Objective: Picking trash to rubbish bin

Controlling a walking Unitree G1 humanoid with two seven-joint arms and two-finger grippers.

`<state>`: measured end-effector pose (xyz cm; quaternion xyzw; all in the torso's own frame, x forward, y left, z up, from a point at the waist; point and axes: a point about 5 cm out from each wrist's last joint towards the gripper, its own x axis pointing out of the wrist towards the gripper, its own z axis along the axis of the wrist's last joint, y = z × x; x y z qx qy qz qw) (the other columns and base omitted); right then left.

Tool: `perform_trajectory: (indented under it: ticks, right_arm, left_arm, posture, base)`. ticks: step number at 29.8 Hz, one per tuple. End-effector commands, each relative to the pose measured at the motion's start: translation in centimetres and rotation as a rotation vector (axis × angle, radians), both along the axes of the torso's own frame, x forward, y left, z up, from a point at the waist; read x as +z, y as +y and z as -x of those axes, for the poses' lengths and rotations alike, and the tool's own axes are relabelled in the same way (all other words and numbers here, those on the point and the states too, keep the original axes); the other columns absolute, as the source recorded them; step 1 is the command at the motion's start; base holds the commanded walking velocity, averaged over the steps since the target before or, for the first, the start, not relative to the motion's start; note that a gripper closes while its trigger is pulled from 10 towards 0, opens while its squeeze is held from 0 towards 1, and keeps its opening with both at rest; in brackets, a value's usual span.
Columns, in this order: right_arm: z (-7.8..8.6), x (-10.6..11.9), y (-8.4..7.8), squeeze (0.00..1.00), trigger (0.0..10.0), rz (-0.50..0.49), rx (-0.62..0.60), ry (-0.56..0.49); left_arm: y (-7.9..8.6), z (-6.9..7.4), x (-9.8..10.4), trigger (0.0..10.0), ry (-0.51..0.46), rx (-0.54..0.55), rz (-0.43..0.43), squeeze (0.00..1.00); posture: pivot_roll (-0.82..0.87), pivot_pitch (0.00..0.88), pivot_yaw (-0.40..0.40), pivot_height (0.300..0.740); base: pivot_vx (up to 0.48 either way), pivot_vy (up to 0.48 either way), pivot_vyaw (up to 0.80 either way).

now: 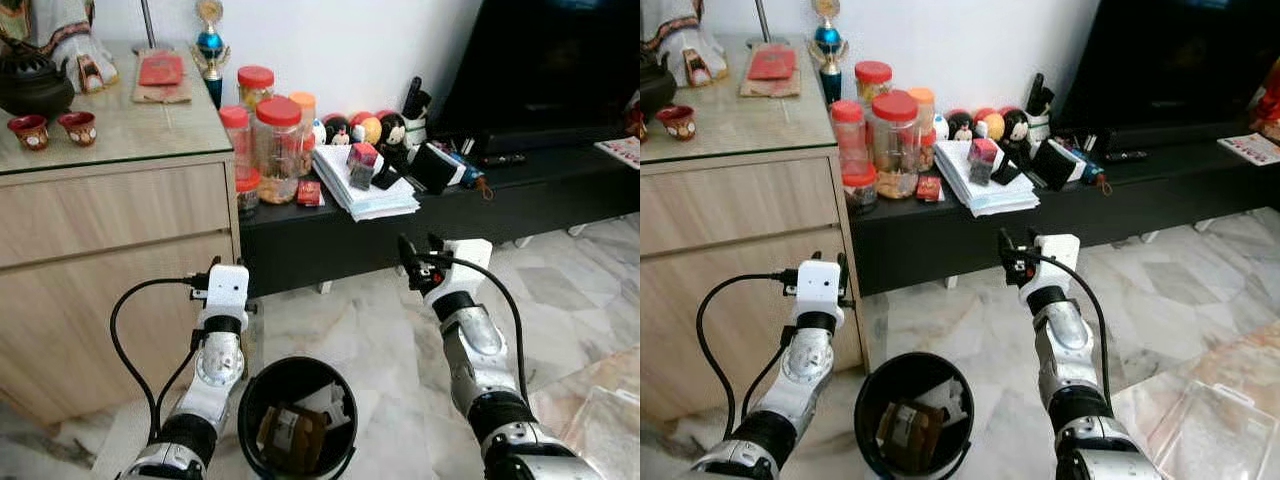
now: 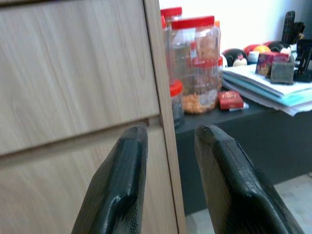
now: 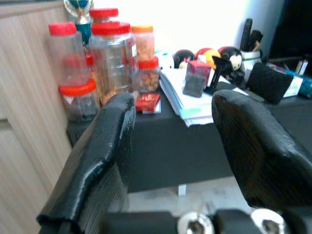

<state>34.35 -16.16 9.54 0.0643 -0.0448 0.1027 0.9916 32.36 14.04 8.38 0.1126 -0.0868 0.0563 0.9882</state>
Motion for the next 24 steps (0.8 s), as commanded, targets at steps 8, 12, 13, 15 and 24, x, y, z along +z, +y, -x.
perform_trajectory:
  ticks: [8, 12, 13, 15, 24]
  right_arm:
    - [-0.08, 0.21, 0.0, 0.0, 10.0, -0.008, -0.002, -0.011]
    - [-0.07, 0.21, -0.04, 0.0, 10.0, -0.007, -0.001, -0.012]
    - [-0.07, 0.21, -0.04, 0.0, 10.0, -0.007, -0.001, -0.012]
    - [-0.05, 0.18, -0.05, 0.0, 10.0, -0.006, 0.0, -0.011]
    - [0.1, -0.12, 0.17, 0.0, 10.0, -0.007, 0.008, -0.002]
  left_arm:
    - [-0.35, 0.0, 0.04, 10.0, 0.002, -0.009, 0.009, 0.0]
    - [-0.32, 0.02, 0.04, 10.0, 0.003, -0.006, 0.01, 0.0]
    - [-0.32, 0.02, 0.04, 10.0, 0.003, -0.006, 0.01, 0.0]
    - [-0.33, 0.02, 0.06, 10.0, 0.003, -0.006, 0.01, 0.0]
    - [-0.45, 0.01, 0.04, 10.0, 0.004, -0.009, 0.011, 0.0]
  posture:
    - [0.19, 0.0, -0.143, 0.74]
    - [0.18, 0.0, -0.145, 0.74]
    - [0.18, 0.0, -0.145, 0.74]
    - [0.18, 0.0, -0.145, 0.74]
    - [0.18, 0.0, -0.149, 0.74]
  base:
    - [-0.295, 0.0, 0.0]
    - [-0.277, 0.0, 0.0]
    - [-0.277, 0.0, 0.0]
    - [-0.276, 0.0, 0.0]
    - [-0.273, 0.0, 0.0]
